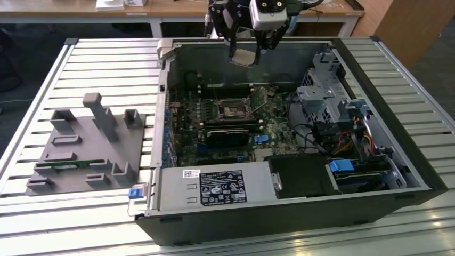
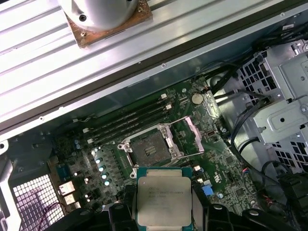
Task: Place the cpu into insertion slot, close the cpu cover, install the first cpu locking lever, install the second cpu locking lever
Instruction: 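Place the cpu into insertion slot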
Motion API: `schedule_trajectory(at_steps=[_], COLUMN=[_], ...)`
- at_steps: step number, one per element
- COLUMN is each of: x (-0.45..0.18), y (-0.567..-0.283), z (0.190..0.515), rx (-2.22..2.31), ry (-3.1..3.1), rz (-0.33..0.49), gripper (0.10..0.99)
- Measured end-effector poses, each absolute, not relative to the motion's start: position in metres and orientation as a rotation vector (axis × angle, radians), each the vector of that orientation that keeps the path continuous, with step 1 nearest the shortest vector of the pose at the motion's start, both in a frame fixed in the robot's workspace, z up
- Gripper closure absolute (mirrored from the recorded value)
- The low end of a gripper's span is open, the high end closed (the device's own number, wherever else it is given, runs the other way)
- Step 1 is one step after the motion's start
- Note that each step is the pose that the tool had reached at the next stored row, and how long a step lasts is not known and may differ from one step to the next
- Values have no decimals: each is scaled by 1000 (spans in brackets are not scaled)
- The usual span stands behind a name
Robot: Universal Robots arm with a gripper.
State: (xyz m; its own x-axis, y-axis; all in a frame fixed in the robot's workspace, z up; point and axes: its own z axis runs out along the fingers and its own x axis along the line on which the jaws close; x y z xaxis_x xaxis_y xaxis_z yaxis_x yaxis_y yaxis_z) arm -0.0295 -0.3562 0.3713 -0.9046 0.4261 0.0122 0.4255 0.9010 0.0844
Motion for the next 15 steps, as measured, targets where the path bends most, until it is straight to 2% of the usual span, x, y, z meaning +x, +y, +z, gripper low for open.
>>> schedule_trajectory(at_steps=[15], x=[-30], y=[-356], z=[369], rx=[762], ry=[3036], rz=[132], gripper=[545])
